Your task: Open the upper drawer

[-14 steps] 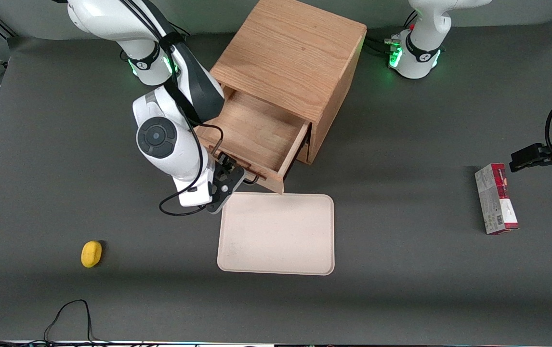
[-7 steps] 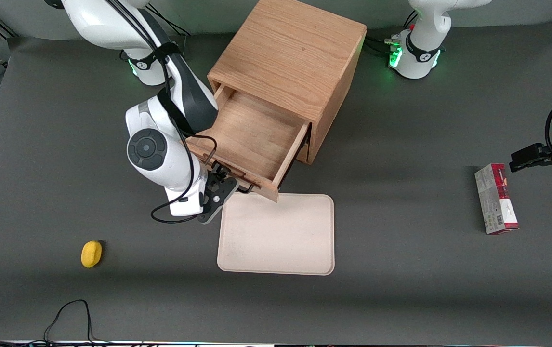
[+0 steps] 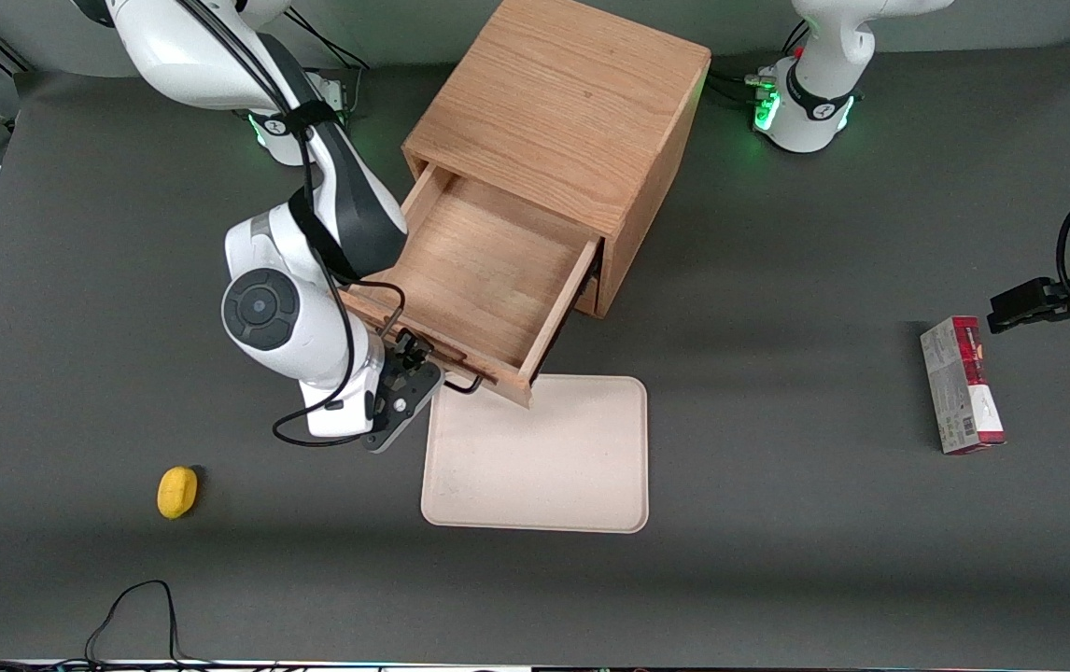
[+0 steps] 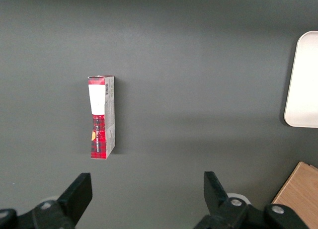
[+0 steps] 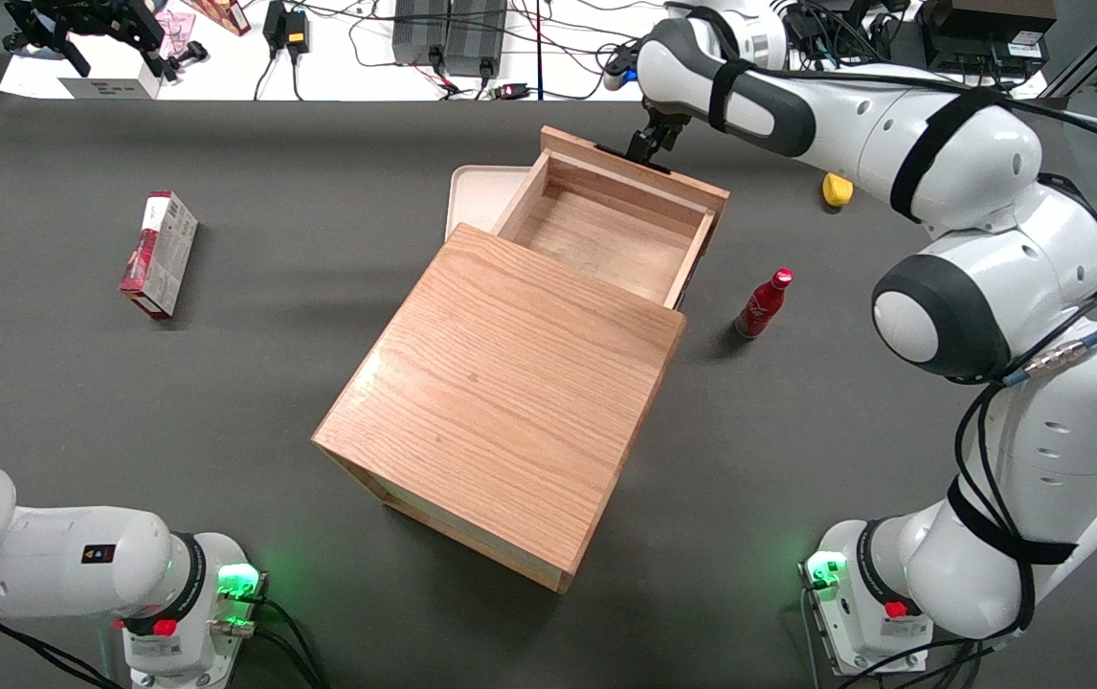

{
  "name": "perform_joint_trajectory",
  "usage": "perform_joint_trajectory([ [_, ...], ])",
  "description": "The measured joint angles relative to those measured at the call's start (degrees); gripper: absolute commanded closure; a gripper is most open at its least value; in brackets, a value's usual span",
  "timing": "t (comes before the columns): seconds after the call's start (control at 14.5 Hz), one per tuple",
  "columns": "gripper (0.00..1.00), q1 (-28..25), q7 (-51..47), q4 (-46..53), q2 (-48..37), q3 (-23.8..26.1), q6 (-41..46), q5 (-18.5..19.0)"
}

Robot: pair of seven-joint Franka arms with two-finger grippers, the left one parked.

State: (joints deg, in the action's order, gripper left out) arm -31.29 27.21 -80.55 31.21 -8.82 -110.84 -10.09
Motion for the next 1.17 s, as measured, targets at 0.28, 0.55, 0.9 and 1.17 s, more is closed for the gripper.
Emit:
perform_joint_trajectory([
  [0.28, 0.0, 0.7, 0.0, 1.3, 0.9, 0.0, 0.0, 0.0],
  [0.55, 0.0, 0.7, 0.0, 3.3, 1.0, 0.0, 1.1, 0.0],
  [0.9, 0.0, 0.9, 0.0, 10.3, -0.3, -0.2, 8.5, 0.0],
  [1.17, 0.0, 1.0, 0.0, 11.4, -4.7, -4.0, 14.8, 0.0],
])
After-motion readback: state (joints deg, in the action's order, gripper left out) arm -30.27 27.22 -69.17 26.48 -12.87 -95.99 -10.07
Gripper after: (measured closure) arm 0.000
